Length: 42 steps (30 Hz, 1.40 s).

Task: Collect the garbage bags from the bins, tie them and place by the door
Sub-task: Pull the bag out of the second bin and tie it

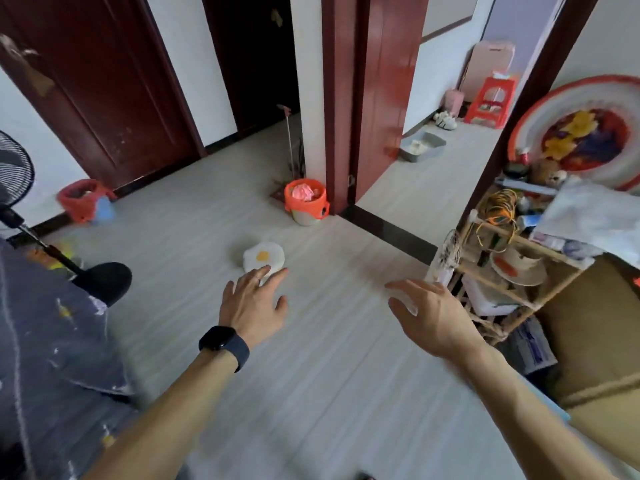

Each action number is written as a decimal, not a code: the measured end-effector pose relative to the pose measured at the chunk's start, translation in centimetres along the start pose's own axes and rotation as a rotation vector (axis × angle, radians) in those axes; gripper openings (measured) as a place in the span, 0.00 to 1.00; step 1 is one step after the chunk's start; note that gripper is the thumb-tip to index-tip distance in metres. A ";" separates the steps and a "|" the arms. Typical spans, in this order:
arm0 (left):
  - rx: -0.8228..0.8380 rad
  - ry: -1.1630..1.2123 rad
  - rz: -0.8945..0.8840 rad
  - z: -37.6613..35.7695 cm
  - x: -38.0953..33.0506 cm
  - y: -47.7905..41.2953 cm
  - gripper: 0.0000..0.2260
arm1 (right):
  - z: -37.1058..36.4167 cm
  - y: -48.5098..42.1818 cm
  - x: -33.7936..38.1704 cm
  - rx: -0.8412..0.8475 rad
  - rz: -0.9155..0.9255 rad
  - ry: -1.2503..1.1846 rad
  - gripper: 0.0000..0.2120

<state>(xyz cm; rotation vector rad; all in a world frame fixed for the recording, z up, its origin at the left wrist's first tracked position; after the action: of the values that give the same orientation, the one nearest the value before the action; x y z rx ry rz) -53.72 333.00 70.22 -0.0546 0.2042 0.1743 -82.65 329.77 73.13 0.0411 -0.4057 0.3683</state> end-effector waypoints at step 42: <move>0.330 0.053 0.155 -9.6 23.9 -96.7 0.25 | -14.3 -102.4 -3.0 0.286 -0.100 -0.140 0.15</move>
<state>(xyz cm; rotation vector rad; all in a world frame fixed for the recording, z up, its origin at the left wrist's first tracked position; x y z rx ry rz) -15.35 241.16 59.38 0.2859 0.2880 0.2917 -43.12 234.79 62.24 0.3670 -0.4846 0.3233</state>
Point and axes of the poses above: each hand's wrist, its own y-axis away from the middle knuckle, its own z-axis out of the back of the hand, x = y × z, the point moved 6 cm from there along -y, towards the middle knuckle, and after that the axes turned 2 degrees about y, right-handed, at the moved point
